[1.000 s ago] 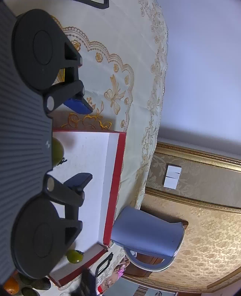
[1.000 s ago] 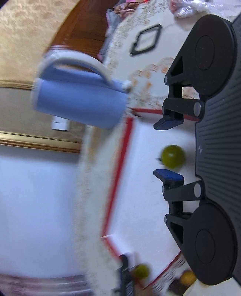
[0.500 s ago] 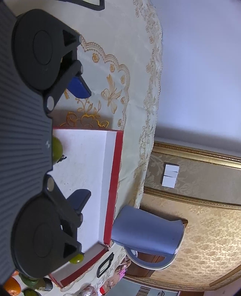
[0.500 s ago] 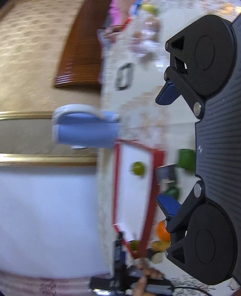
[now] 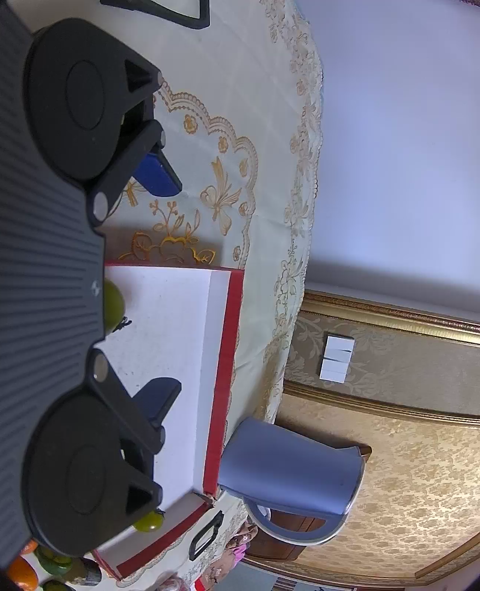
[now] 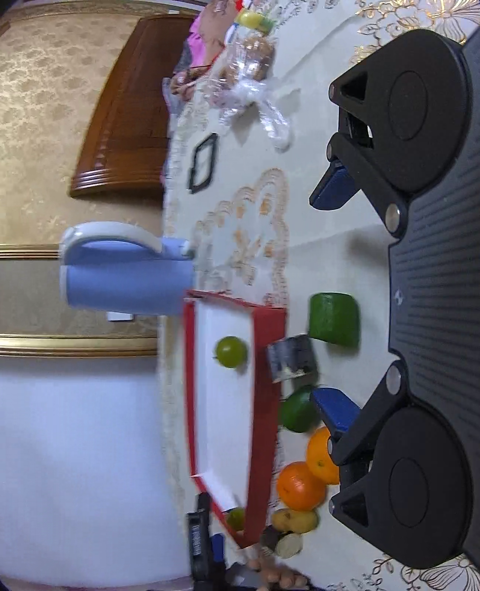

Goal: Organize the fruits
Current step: 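Move the right gripper to the green cucumber chunk and grasp it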

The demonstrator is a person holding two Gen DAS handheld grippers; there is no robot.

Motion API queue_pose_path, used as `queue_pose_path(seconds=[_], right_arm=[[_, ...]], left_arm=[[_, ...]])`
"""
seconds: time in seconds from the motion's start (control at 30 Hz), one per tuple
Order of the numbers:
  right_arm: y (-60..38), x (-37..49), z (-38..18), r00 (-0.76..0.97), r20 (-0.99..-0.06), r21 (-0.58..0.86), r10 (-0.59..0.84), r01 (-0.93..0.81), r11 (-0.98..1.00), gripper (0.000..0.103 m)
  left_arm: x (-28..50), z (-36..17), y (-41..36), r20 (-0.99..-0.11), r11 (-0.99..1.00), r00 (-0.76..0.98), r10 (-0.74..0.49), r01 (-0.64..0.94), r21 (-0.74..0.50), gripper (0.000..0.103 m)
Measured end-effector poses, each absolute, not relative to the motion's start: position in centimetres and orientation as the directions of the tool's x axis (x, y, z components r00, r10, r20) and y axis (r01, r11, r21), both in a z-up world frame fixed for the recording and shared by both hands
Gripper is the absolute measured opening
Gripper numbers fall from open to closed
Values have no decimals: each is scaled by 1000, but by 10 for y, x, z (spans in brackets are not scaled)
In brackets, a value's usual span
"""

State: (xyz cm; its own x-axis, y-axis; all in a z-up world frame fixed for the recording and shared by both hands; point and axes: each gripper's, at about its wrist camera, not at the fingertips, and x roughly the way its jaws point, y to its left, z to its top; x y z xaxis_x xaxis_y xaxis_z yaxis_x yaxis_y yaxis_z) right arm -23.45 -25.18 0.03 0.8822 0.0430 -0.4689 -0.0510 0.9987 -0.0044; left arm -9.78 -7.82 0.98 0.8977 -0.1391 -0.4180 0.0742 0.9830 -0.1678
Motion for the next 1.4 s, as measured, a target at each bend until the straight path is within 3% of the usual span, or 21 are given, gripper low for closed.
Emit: queue_pose_path(seconds=[0.2, 0.37, 0.47, 0.5, 0.57, 0.8, 1.1, 1.17, 1.4], right_arm=[[-241, -230, -8, 886, -463, -55, 14, -44, 998, 103], [-244, -223, -7, 874, -484, -15, 46, -61, 998, 102], [-240, -222, -8, 870, -491, -34, 44, -70, 997, 86], [-239, -221, -9, 869, -493, -36, 46, -73, 997, 69], [-237, -218, -13, 854, -517, -32, 60, -90, 995, 52], [-236, -221, -15, 857, -507, -28, 94, -125, 992, 40], [-240, -224, -16, 859, -499, -1, 114, -132, 991, 37], [-243, -224, -16, 861, -495, 19, 118, -125, 992, 30], [-249, -227, -17, 867, -479, 59, 138, -125, 990, 29]], left_arm=[[-97, 9, -78, -422, 983, 896, -140, 74, -168, 103], [-97, 9, -78, -423, 983, 895, -143, 77, -168, 103], [-96, 9, -78, -424, 983, 894, -146, 80, -168, 103], [-96, 9, -78, -425, 983, 893, -146, 81, -167, 103], [-96, 8, -78, -426, 983, 893, -146, 81, -168, 103], [-96, 8, -80, -429, 984, 893, -140, 76, -162, 103], [-106, 11, -83, -396, 991, 913, -104, 60, -122, 103], [-116, 14, -85, -392, 993, 915, -99, 66, -96, 103], [-165, 31, -91, -369, 990, 919, -140, 124, -68, 103]])
